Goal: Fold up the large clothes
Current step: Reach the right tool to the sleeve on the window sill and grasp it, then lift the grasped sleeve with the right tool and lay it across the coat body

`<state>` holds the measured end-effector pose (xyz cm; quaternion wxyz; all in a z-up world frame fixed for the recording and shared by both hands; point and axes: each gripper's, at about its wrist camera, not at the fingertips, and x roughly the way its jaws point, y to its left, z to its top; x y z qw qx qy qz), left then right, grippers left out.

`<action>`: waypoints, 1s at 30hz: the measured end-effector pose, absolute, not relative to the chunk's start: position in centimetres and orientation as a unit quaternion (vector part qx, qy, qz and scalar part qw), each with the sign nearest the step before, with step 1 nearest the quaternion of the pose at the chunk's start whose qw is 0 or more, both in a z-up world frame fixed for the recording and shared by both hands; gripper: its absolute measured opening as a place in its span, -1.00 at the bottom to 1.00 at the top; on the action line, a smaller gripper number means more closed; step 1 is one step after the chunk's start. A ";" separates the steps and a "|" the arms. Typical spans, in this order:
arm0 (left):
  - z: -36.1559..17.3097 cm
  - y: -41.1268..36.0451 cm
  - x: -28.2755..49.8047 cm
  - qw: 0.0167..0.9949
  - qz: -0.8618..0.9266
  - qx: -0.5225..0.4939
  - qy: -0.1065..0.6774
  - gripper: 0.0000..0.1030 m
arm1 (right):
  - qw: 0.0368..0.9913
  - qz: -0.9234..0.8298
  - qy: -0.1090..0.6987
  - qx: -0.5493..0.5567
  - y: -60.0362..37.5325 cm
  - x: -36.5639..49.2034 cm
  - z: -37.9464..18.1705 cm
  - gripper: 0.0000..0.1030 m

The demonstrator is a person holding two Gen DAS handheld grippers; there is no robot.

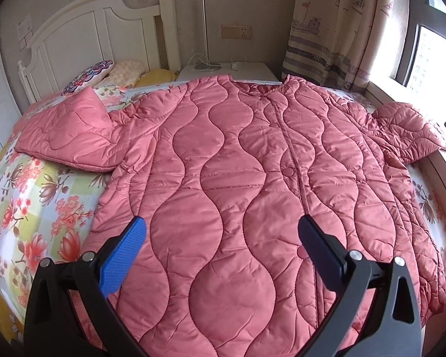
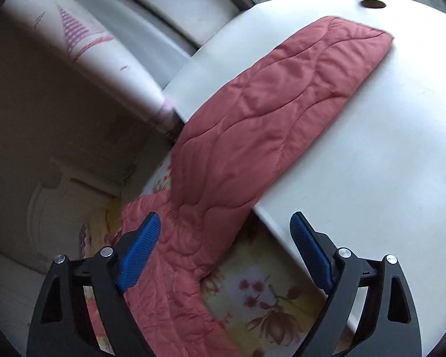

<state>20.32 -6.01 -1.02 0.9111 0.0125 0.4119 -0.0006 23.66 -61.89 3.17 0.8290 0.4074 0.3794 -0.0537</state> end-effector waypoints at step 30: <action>-4.5 -2.0 25.2 0.889 0.037 -0.004 0.457 0.96 | 0.907 -0.134 0.272 0.292 -57.9 31.2 6.2 -0.66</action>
